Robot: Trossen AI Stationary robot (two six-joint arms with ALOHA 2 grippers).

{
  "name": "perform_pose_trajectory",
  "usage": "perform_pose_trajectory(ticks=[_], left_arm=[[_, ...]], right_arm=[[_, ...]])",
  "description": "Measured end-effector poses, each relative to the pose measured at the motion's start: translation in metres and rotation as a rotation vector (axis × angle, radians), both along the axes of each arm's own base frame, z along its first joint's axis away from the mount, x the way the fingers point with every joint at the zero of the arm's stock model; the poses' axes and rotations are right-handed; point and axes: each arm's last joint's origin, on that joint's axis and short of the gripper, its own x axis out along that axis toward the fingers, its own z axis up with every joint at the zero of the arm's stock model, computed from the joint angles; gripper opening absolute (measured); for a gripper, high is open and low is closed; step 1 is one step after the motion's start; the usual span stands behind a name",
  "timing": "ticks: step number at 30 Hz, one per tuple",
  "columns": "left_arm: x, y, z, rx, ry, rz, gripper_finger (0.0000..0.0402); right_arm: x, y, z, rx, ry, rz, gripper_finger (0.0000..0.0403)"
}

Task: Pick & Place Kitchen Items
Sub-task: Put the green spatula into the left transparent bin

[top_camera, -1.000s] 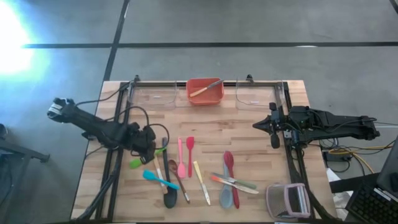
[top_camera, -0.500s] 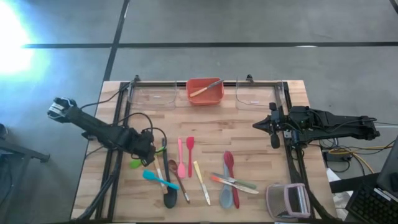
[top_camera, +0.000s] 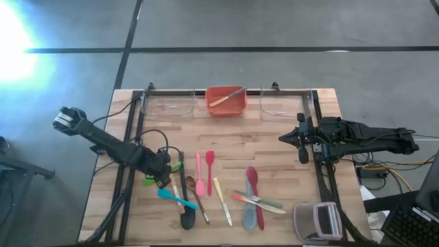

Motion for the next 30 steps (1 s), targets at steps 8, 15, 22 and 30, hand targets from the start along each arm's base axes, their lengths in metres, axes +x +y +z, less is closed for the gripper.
perform_pose_trajectory(ticks=[8,15,22,30], left_arm=[[-0.004,0.001,-0.012,0.001,0.002,-0.011,0.0142],[-0.007,0.002,-0.030,-0.023,-0.028,-0.014,0.0142],[-0.012,0.005,-0.040,-0.024,-0.030,-0.014,0.0142],[-0.013,0.006,-0.042,0.001,-0.026,-0.025,0.0084]], right_arm=[[0.000,0.000,0.000,0.000,0.000,0.000,0.0008],[0.000,0.000,0.000,0.000,0.000,0.000,0.0008],[0.000,0.000,0.000,0.000,0.000,0.000,0.0008],[0.000,0.000,0.000,0.000,0.000,0.000,0.0008]])
